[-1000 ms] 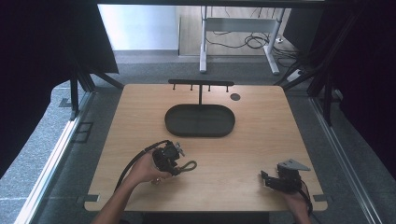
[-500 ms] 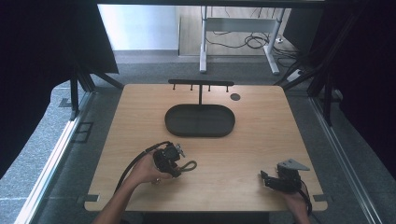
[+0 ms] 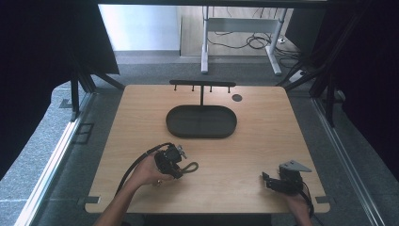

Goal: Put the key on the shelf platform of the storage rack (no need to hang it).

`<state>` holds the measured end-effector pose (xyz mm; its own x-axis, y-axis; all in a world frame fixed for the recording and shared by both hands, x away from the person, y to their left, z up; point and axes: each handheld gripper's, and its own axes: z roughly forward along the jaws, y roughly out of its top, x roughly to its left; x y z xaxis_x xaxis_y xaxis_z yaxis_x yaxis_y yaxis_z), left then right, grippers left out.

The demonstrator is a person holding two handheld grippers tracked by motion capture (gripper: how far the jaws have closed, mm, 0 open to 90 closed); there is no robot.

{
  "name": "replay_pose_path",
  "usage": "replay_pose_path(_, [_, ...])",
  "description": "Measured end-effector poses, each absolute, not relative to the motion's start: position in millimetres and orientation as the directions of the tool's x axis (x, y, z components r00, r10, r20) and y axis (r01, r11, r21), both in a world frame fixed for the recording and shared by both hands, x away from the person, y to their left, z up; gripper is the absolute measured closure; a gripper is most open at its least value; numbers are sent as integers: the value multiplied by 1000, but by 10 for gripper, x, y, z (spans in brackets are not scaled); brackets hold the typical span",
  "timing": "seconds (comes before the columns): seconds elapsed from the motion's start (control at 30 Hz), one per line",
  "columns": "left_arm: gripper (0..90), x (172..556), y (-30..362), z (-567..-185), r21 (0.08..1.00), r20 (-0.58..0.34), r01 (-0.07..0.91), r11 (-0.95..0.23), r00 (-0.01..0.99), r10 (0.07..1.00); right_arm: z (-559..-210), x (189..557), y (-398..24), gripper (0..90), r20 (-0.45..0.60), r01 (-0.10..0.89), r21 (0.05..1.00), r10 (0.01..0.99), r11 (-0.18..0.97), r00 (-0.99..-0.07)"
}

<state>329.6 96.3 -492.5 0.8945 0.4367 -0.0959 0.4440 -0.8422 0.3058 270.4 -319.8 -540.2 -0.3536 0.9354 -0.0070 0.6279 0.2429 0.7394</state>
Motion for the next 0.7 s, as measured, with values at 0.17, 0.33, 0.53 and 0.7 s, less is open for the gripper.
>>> replay_pose_path(0.17, [639, 3296, 963, -4927, 307, -96, 444, -842, 895, 436, -5402, 2705, -3195, 226, -6, 629, 739, 936, 241, -351])
replay_pose_path(0.33, [608, 3296, 965, -4933, 310, -98, 445, -840, 894, 438, -5402, 2706, -3194, 224, -6, 630, 739, 937, 240, -350])
replay_pose_path(0.53, [587, 3293, 965, -4936, 311, -106, 448, -838, 893, 438, -5402, 2706, -3190, 221, -6, 630, 738, 937, 240, -349])
replay_pose_path(0.7, [585, 3302, 970, -4936, 311, -110, 450, -837, 892, 439, -5402, 2708, -3190, 220, -6, 630, 738, 937, 241, -350])
